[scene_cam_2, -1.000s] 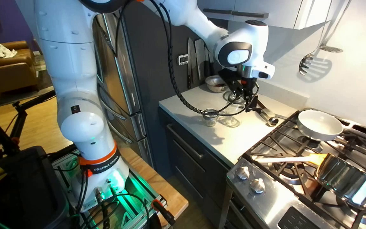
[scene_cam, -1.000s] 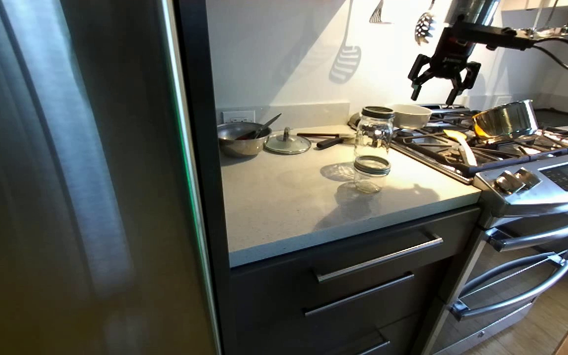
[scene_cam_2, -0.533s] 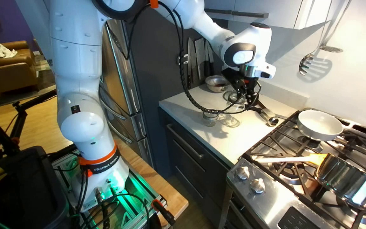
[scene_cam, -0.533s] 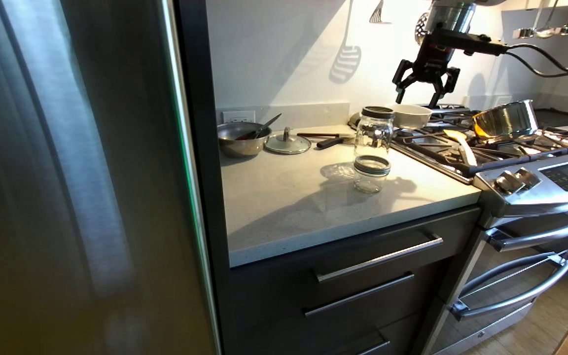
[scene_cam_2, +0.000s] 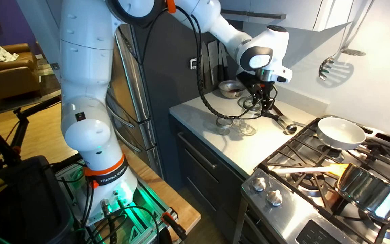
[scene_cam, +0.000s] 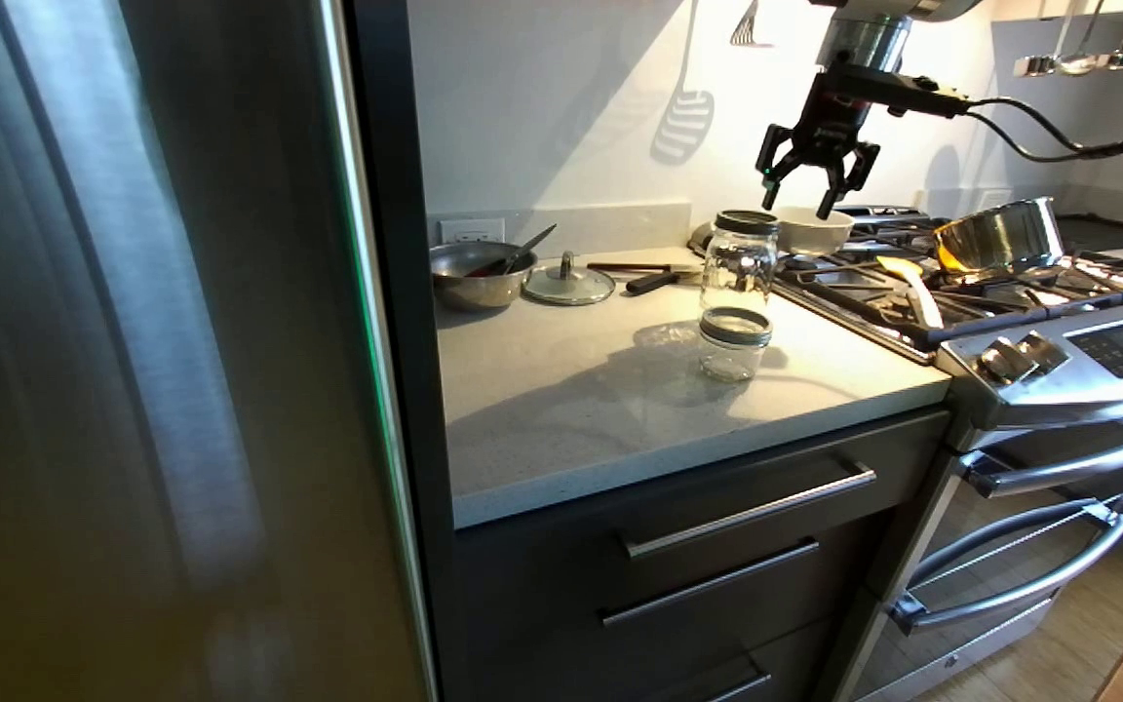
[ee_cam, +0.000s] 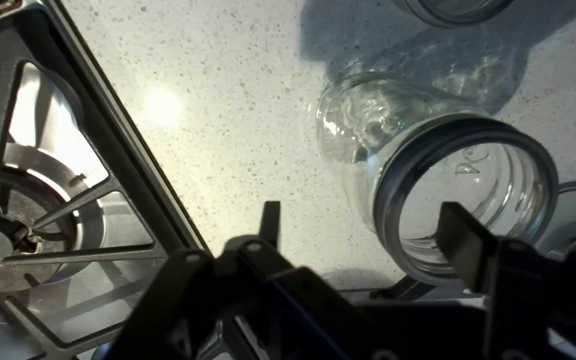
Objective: Remove the canning lids from the two jars and put them on the counter top one at a time
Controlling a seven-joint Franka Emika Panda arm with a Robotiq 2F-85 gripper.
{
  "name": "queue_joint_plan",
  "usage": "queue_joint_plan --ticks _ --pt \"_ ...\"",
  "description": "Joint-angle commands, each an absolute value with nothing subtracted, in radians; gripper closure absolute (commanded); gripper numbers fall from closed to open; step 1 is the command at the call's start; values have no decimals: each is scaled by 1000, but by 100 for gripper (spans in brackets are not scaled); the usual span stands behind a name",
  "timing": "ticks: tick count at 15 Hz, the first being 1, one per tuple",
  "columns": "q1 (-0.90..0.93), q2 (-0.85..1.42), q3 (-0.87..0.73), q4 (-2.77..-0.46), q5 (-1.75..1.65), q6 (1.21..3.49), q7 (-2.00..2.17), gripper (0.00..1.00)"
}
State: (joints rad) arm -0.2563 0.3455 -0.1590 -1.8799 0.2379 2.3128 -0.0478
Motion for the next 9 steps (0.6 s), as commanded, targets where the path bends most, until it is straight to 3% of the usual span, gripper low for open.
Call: queue_joint_plan --ticks 1,3,5,6,8,9 --pt "-269 366 -148 -1849 259 2280 -53 50" --pt "-269 368 -148 -1844 258 2278 -54 63" --pt "-271 372 -146 -1839 260 2275 -58 65" --pt "-272 374 -144 -1836 262 2273 -60 62" --pt "-273 380 -142 -1830 265 2270 -64 42" --pt "-272 381 -141 -1829 265 2269 -64 41"
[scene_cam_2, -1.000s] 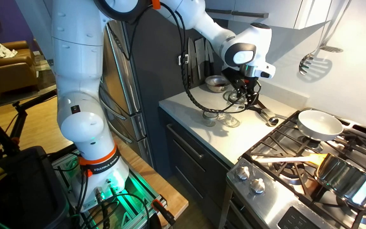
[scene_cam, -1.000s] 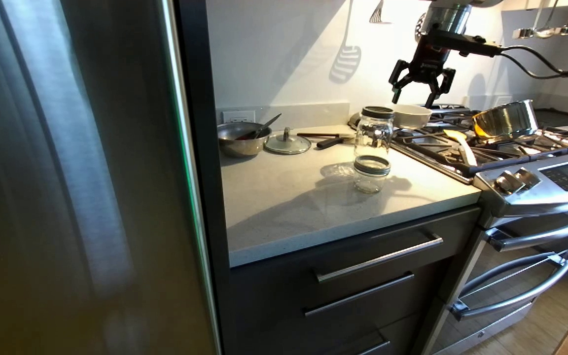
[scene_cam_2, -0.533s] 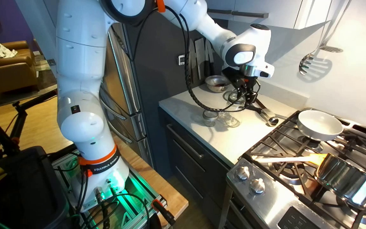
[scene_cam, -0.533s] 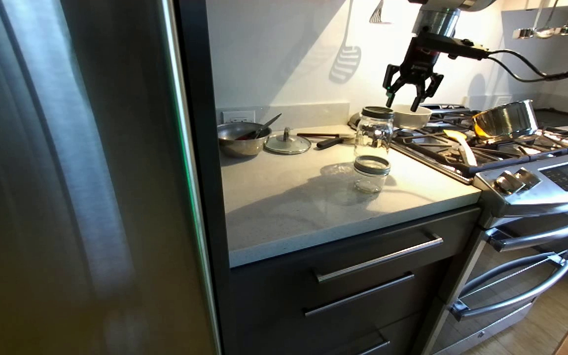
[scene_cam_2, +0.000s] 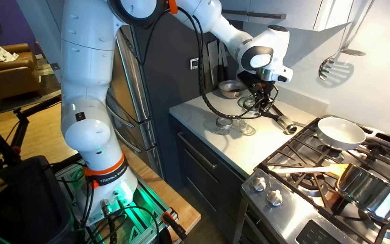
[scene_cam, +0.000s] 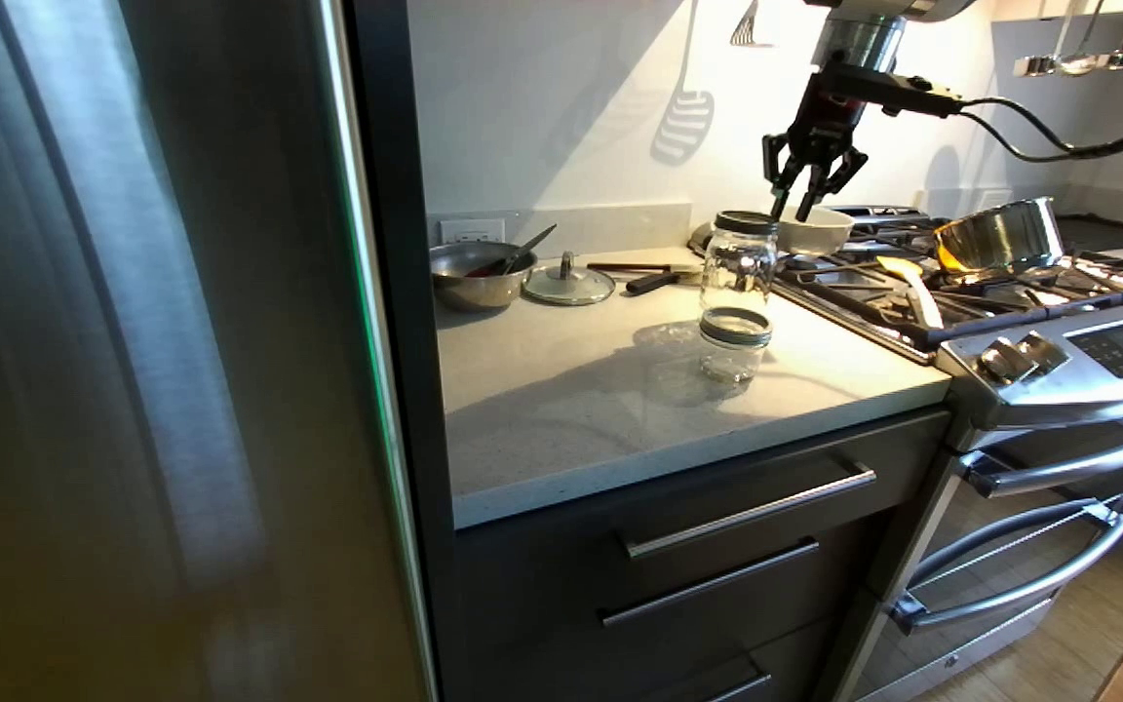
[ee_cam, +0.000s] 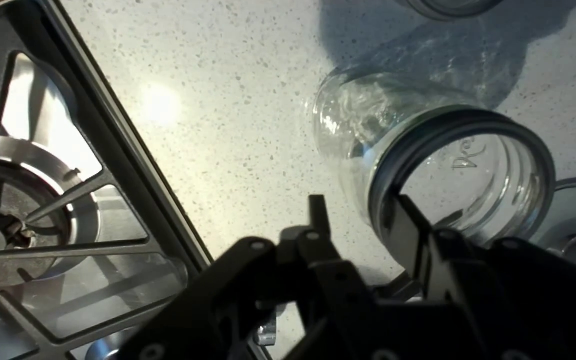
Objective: Remove the canning lids from the two jars and put them on the counter top one at a time
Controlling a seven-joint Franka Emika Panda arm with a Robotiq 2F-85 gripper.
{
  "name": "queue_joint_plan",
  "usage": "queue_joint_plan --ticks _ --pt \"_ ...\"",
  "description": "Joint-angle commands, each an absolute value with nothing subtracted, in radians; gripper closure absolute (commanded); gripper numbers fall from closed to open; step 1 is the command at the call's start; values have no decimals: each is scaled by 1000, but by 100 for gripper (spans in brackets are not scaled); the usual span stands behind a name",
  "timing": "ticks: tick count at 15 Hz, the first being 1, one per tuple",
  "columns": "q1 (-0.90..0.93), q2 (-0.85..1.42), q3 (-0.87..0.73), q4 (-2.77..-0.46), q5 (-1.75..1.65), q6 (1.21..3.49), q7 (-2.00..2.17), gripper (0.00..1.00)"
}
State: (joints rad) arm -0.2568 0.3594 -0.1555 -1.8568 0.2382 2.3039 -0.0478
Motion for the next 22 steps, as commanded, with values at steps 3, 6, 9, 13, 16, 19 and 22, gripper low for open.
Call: queue_joint_plan --ticks 3,6,9,13,16,19,22 --pt "-273 386 -136 -1825 269 2264 -69 22" --pt "-272 393 -130 -1817 272 2261 -71 36" --pt "-273 397 -126 -1808 272 2260 -72 57" --pt "-274 402 -124 -1801 272 2259 -73 83" --pt "-273 402 -124 -1800 270 2260 -72 88" --pt "-272 399 -124 -1798 269 2261 -72 82" --pt "-271 397 -124 -1796 265 2262 -72 82"
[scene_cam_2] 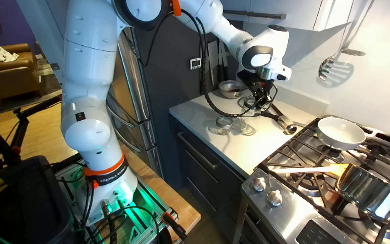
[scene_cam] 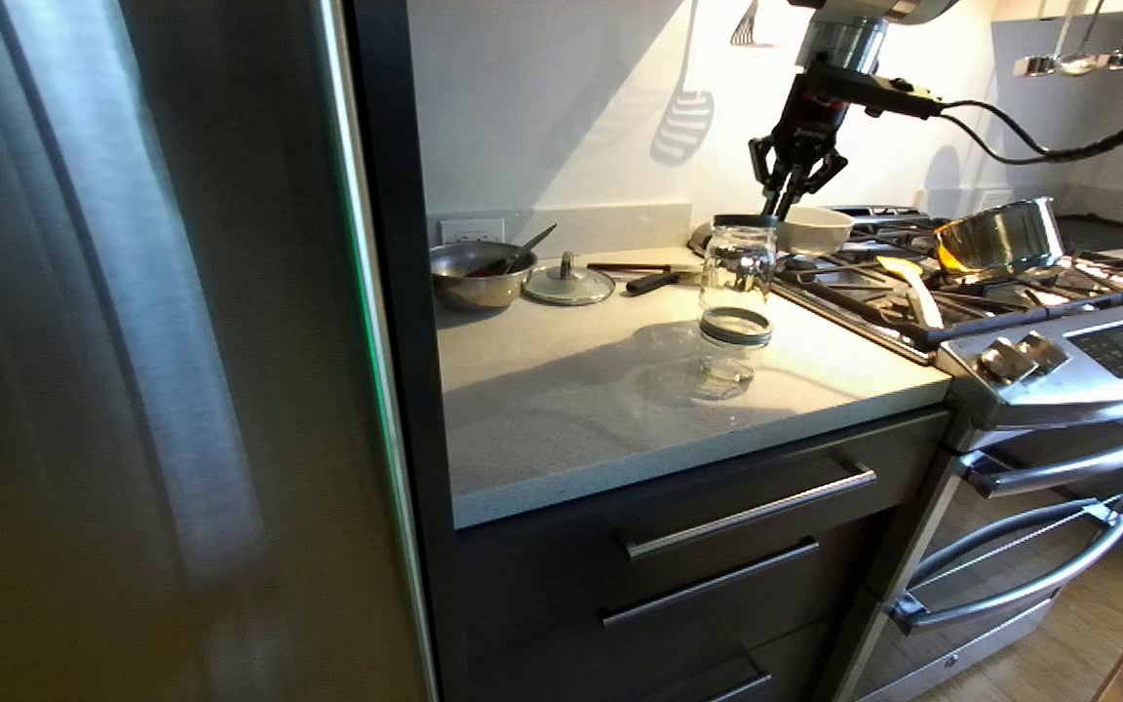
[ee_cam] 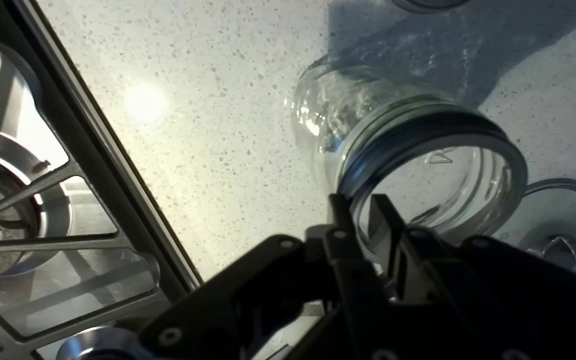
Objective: Remove the canning lids from the two jars and put them on the counter top one at a time
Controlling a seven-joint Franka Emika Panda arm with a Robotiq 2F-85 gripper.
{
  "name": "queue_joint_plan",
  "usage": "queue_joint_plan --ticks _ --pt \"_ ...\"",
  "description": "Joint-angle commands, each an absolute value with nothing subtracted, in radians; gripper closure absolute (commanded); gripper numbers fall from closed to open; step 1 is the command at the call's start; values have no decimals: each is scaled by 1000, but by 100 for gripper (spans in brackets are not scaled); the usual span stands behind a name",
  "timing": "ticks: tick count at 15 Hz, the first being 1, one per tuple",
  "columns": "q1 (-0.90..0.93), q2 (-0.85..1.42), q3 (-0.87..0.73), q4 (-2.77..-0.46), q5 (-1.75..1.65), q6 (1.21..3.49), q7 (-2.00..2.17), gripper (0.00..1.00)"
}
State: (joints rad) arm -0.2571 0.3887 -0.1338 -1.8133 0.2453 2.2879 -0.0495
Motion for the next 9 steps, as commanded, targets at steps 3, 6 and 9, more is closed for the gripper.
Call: queue_joint_plan --ticks 3,6,9 --pt "-269 396 -124 -1790 260 2263 -75 95" --pt "-270 404 -123 -1786 259 2260 -81 98" --pt "-269 402 -123 -1787 257 2260 -85 98"
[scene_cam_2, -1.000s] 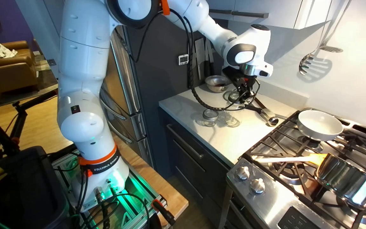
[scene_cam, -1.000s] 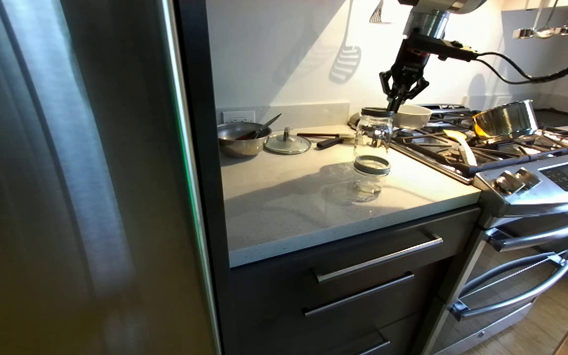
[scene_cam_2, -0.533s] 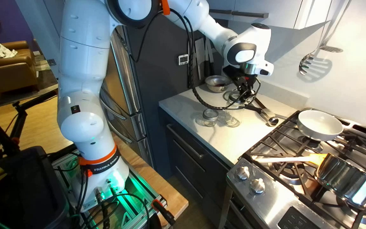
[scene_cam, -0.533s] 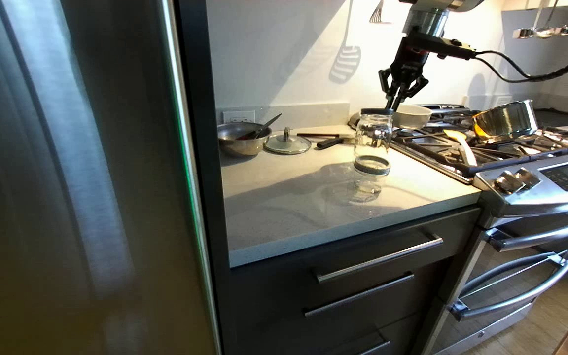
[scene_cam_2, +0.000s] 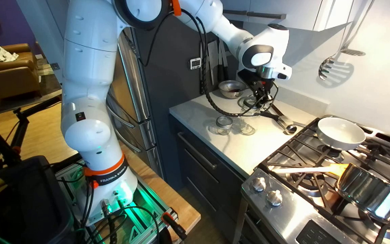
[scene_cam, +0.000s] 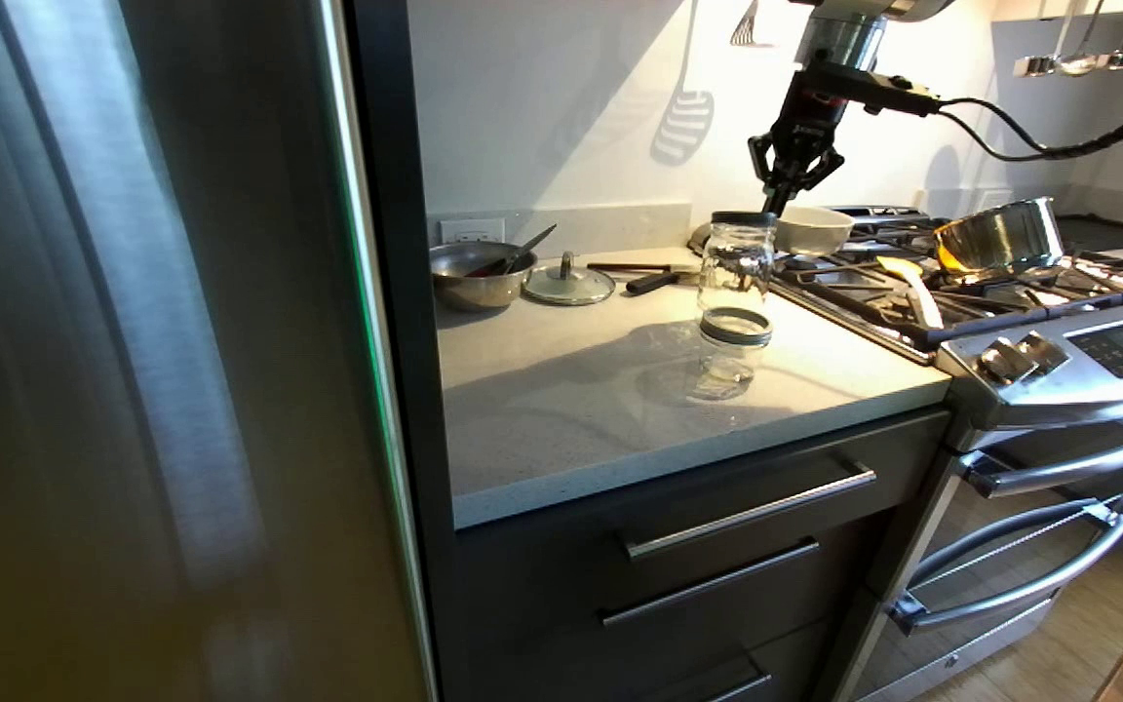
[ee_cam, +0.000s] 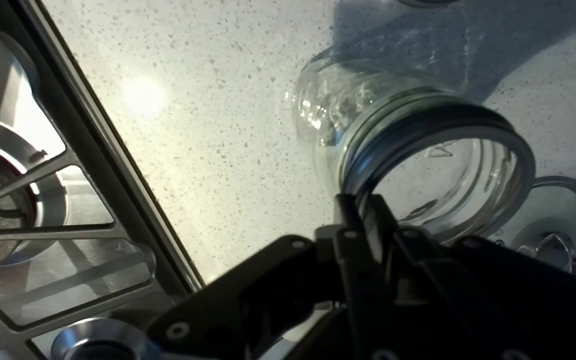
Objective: Remove the canning lids from the two jars and put them on the counter top one at a time
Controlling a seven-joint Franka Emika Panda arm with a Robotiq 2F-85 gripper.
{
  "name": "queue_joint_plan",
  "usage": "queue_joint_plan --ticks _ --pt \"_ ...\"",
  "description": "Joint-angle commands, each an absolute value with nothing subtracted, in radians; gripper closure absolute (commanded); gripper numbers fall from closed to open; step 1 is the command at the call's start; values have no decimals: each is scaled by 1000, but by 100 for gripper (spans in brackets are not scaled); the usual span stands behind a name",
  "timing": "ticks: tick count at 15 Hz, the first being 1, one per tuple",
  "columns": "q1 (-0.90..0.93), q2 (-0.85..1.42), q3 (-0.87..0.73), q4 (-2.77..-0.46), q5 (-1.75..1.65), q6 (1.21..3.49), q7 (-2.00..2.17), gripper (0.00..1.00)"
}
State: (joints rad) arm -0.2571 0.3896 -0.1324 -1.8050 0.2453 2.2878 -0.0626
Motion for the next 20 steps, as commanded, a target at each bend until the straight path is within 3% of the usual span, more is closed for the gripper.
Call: queue_joint_plan --ticks 1,20 --pt "-268 399 -124 -1789 254 2261 -86 98" --pt "-161 268 -141 -1854 -44 2282 -43 98"
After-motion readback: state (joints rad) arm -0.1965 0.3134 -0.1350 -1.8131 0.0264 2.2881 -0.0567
